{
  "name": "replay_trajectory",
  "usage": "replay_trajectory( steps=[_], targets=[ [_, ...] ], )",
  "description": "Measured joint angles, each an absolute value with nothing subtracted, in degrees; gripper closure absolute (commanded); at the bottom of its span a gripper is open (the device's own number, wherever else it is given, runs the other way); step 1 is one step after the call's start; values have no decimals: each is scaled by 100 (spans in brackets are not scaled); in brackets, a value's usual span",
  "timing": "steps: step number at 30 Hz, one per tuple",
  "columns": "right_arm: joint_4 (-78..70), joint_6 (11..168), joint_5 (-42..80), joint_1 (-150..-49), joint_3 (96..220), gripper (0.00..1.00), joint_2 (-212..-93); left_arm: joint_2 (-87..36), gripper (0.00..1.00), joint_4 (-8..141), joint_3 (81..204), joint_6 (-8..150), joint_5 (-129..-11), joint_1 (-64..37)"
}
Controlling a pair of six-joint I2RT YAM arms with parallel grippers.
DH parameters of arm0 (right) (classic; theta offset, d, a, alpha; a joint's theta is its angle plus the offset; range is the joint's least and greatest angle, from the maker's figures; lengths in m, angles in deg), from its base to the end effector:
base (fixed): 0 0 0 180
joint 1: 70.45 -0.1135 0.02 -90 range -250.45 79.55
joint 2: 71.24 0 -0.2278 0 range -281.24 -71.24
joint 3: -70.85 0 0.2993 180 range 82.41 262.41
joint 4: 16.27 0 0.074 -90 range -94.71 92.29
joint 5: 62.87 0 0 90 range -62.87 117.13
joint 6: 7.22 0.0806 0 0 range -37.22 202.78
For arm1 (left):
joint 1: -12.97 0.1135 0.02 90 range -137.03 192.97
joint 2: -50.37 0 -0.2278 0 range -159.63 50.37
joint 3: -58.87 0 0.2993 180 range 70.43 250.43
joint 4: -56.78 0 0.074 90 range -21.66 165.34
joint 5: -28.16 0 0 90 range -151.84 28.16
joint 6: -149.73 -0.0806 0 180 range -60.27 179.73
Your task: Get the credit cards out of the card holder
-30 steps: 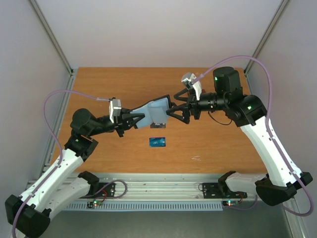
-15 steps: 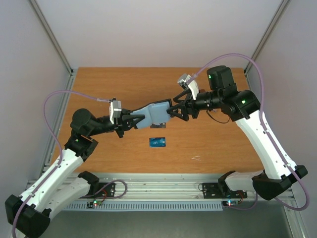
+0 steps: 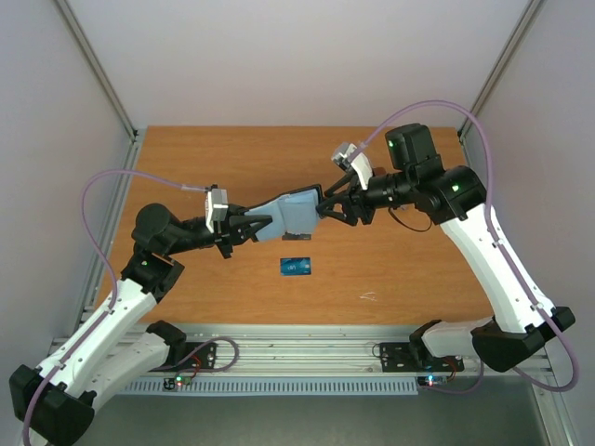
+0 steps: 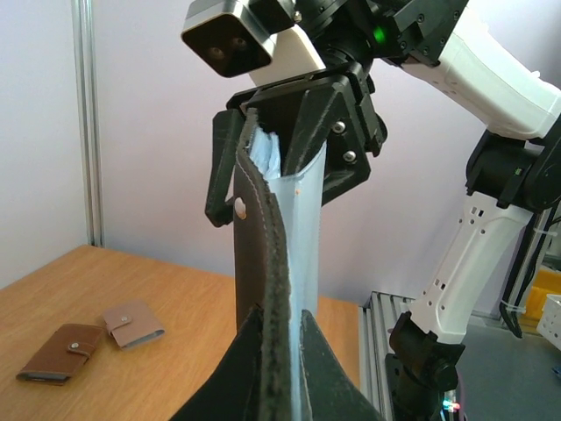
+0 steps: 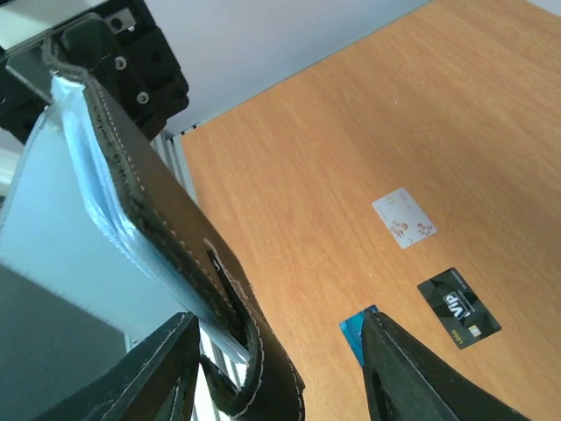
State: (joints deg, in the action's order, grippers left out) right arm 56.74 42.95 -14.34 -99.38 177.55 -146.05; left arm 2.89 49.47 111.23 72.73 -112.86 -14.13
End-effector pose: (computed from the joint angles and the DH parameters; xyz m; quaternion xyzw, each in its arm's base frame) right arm 0.2505 0.1994 0.4031 -0.6017 0.6200 0.2841 0.4158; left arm 0.2262 -0.1861 0.3332 0.4022 0.5214 -0.4949 0.5670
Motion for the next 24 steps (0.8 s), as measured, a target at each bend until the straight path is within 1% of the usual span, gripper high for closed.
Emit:
replay_trajectory(
  steps=[6,11,14,21,24],
  targets=[
    [5438,4483,-1314,-10050,17840,47,-14786,289,100,4921,11123,7273,-11293,-1413],
    [5110,4625,-1353,-10327,17803,38,-14802,289,100,4916,11123,7273,-11295,-1413],
    [4972,4679,-1454,-10467,17792,36,-14808,289,100,4894,11123,7275,-11291,-1413],
    [4905,4725,-1412,-10823,17792,41,-14959,289,100,4829,11123,7347,-11195,-1413],
    [4852,4793,-1340,-10922,17787,45,-15051,286,100,4811,11123,7441,-11094,-1410]
  ],
)
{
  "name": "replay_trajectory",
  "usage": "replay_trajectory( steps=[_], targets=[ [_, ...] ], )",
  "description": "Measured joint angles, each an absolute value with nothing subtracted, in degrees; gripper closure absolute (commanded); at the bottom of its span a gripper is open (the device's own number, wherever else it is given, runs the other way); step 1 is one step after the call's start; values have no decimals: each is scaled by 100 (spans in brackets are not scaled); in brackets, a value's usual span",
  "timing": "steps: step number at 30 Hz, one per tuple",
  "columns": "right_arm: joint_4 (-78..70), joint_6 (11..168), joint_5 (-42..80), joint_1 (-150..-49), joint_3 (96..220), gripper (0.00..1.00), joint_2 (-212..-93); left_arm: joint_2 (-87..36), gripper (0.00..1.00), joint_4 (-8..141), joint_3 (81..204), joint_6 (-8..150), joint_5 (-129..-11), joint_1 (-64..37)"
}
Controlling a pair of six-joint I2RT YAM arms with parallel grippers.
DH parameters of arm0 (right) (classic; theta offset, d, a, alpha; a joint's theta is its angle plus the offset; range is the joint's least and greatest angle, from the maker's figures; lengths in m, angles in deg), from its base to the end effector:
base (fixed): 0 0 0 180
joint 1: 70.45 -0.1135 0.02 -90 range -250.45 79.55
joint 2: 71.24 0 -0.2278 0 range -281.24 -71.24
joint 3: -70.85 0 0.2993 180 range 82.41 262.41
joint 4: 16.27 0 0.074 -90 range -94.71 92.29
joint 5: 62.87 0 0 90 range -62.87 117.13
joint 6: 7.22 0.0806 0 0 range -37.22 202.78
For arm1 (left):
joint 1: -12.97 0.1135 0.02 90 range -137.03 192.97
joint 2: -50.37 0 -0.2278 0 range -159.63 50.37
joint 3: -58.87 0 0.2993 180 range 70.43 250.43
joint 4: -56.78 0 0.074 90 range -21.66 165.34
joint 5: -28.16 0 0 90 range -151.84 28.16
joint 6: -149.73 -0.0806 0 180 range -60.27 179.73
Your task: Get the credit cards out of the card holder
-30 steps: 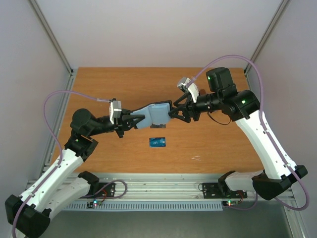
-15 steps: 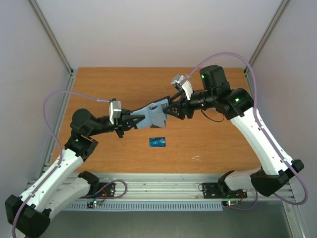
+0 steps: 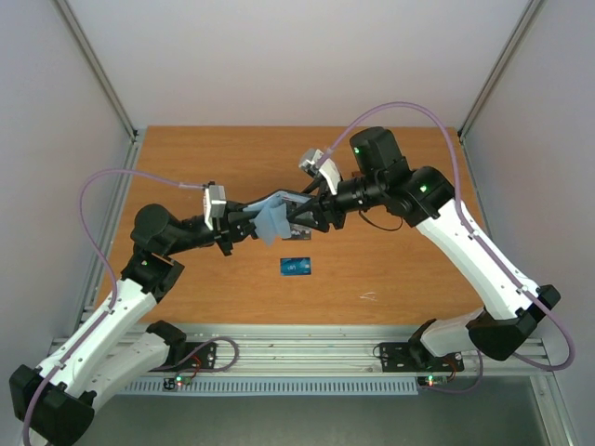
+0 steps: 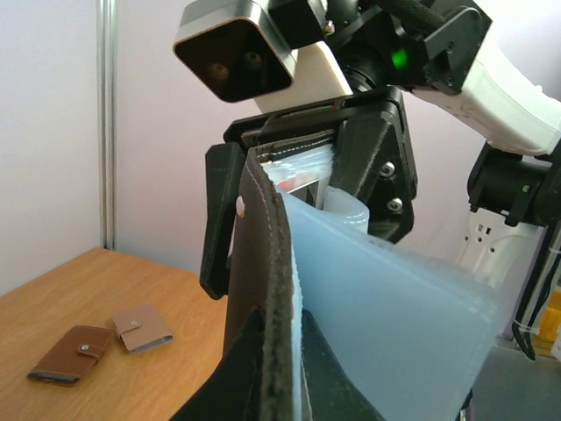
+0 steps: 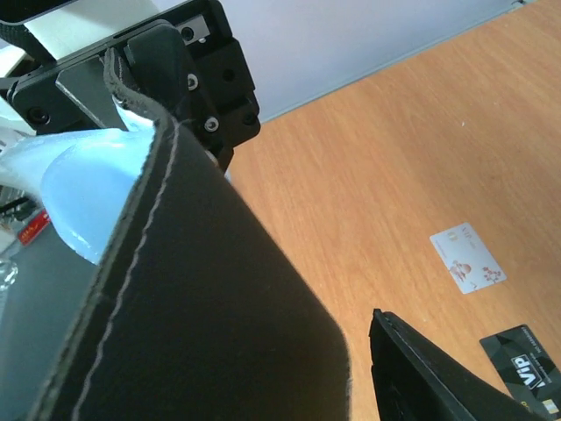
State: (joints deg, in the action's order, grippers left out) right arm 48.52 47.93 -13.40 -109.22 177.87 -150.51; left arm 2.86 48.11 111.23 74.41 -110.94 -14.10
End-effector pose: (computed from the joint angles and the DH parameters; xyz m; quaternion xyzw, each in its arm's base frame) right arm 0.2404 0.2603 0.3952 -0.6268 0.5797 0.3242 0.4074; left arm 0.2284 -0.1851 0.3364 0.3852 0.5245 -0.4949 0.5759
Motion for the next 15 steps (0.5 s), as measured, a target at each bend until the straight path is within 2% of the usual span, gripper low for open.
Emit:
replay_trajectory(
  steps=[5,8,12,15],
  targets=[
    [4736,4963,-1263,-11062,17779,53,-15075,286,100,4792,11094,7609,-10878,-1410],
    [4664,5112,-1257,-11092,17774,54,-15075,286,100,4787,11070,7714,-10751,-1410],
    [4529,5357,-1316,-11097,17763,34,-15075,286,100,4774,11064,7826,-10602,-1410],
    [4450,5481,-1338,-11116,17748,30,-15075,286,100,4761,11040,7883,-10506,-1406]
  ],
)
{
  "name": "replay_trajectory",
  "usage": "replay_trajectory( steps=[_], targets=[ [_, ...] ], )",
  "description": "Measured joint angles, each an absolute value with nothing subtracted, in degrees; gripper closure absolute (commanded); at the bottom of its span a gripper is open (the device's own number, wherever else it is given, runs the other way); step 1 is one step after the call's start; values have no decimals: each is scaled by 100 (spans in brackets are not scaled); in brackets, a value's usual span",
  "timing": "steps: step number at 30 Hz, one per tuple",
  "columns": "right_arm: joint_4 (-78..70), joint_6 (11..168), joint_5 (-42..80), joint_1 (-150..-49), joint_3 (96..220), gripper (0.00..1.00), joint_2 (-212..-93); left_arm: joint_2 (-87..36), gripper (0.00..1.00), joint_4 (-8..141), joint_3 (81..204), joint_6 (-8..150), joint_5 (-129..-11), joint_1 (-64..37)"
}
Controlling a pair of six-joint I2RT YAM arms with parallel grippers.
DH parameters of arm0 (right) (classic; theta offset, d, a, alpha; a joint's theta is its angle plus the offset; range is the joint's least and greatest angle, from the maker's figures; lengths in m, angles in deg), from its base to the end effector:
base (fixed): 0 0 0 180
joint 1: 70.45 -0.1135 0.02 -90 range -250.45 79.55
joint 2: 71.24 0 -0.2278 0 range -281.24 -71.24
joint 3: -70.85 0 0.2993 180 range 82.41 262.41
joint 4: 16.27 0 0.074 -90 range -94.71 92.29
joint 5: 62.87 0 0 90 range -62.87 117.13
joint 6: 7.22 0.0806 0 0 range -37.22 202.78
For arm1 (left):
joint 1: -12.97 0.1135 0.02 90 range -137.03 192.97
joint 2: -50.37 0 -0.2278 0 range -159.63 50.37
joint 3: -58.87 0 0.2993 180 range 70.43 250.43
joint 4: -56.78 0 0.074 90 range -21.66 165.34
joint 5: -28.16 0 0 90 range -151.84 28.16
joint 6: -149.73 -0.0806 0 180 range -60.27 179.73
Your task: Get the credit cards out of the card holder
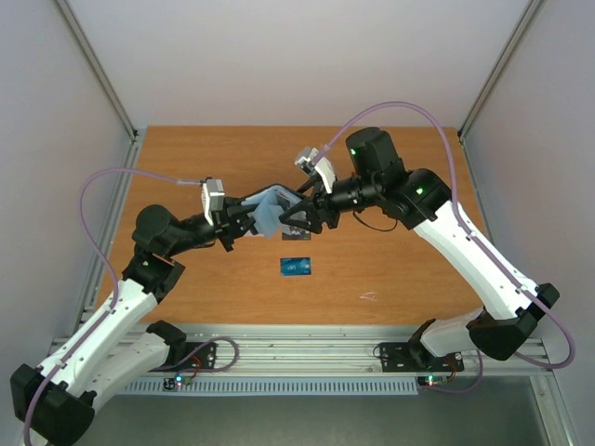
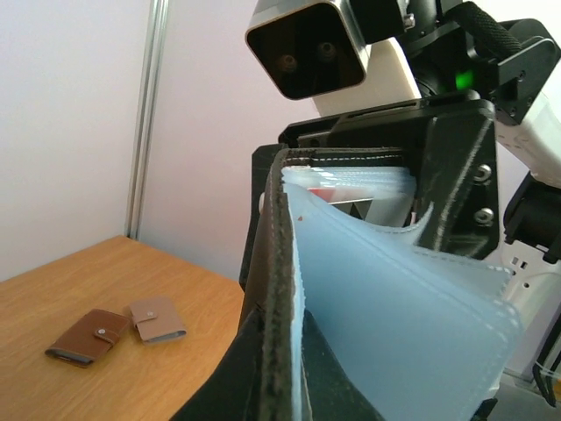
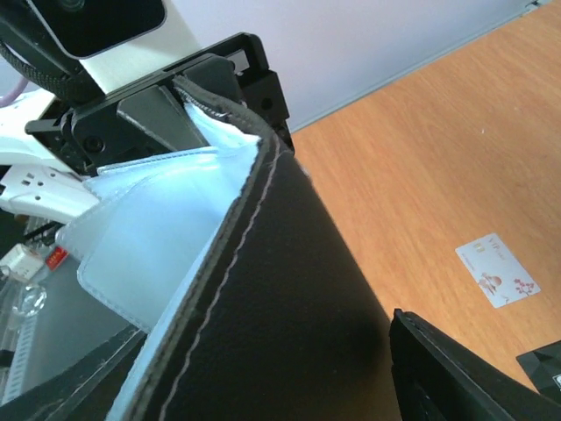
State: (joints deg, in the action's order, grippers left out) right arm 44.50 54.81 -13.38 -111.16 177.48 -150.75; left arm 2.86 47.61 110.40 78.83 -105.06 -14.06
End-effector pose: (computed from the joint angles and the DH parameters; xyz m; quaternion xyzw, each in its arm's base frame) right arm 0.2369 0.2729 0.3990 -0.6015 0.5906 0.3524 0.4064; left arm 0.2367 -0.1827 0.3327 0.3278 0.5562 -0.4959 0.5807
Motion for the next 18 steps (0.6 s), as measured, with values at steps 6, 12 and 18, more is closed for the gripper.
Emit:
replay_trajectory(
  steps=[6,12,18],
  targets=[
    [4450,5479,-1185,-11188,17578,26,-14939,278,100,4750,11020,7968,-10410,-1367],
    [4655,5256,-798,-11193,17477,23,-14587,276,100,4750,11011,7990,-10392,-1362],
    [4861,5071,-553,-11193,17479,22,-14511,278,100,4750,11011,7990,-10399,-1362]
  ],
)
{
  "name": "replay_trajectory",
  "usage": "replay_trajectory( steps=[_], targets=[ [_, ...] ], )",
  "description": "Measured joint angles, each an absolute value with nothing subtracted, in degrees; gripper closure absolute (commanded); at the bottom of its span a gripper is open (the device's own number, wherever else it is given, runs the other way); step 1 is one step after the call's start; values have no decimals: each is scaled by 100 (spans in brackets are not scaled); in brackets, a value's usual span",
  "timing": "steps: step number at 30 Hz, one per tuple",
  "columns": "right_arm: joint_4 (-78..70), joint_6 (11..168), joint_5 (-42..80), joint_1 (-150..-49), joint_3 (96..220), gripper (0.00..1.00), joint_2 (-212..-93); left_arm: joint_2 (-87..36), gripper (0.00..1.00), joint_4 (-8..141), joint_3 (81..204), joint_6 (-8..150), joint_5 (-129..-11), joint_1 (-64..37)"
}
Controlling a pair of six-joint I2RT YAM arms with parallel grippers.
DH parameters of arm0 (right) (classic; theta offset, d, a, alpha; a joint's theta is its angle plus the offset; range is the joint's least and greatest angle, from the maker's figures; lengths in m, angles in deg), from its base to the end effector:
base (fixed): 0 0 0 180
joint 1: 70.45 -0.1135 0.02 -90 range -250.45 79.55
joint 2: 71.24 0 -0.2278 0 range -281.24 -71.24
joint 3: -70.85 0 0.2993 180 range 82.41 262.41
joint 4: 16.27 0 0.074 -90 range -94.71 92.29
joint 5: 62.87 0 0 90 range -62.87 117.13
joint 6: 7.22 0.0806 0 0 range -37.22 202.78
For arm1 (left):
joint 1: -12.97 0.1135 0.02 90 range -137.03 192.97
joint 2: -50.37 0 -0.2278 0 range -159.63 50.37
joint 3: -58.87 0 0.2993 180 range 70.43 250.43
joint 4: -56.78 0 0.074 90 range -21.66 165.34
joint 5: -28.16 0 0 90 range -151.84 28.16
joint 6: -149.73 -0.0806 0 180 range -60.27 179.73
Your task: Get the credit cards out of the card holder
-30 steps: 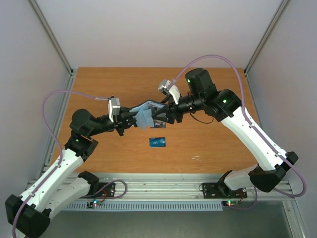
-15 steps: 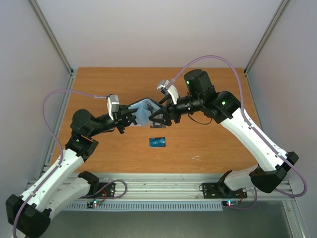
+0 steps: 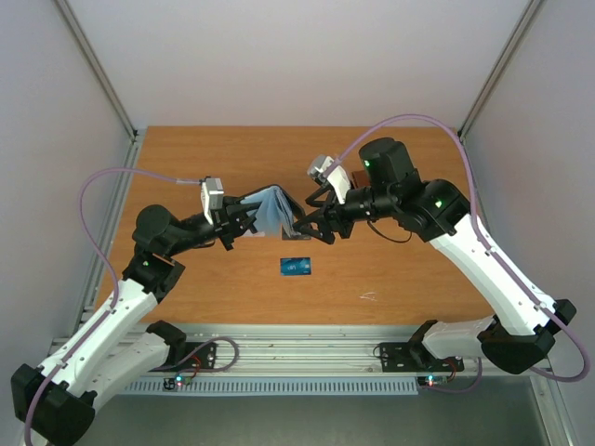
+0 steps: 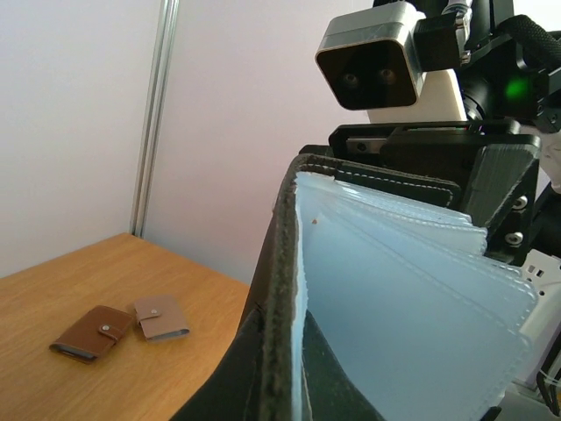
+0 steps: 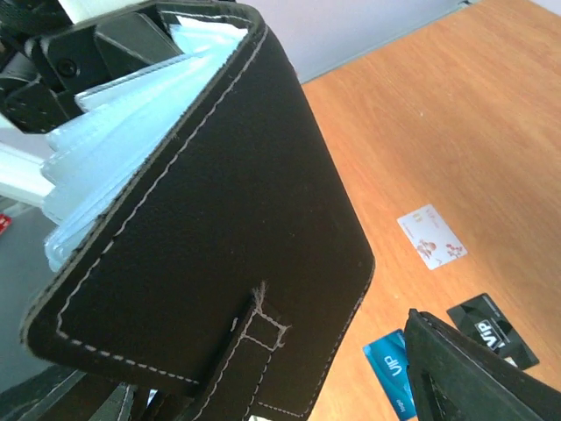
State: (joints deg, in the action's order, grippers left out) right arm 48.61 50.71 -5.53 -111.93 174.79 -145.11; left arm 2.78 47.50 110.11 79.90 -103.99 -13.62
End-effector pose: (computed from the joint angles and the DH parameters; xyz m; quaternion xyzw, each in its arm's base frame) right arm 0.2201 0.2526 0.4013 -0.6135 0.6033 0.2848 0.4226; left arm 0.2400 -0.1806 0.3307 0.3134 0.5647 -0.4953 0.5811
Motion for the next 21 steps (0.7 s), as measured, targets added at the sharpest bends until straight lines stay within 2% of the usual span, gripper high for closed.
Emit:
replay_trajectory(
  steps=[11,16,21],
  targets=[
    [4933,5036,-260,-11195,17639,24,-14708,280,100,4807,11011,8009,-10316,-1336],
    [4926,5097,-398,-11193,17676,24,-14885,372,100,5559,11079,8099,-9951,-1336],
    [4743,5208,-606,-11230,17584,30,-14898,453,100,6306,11267,8169,-9540,-1336]
  ],
)
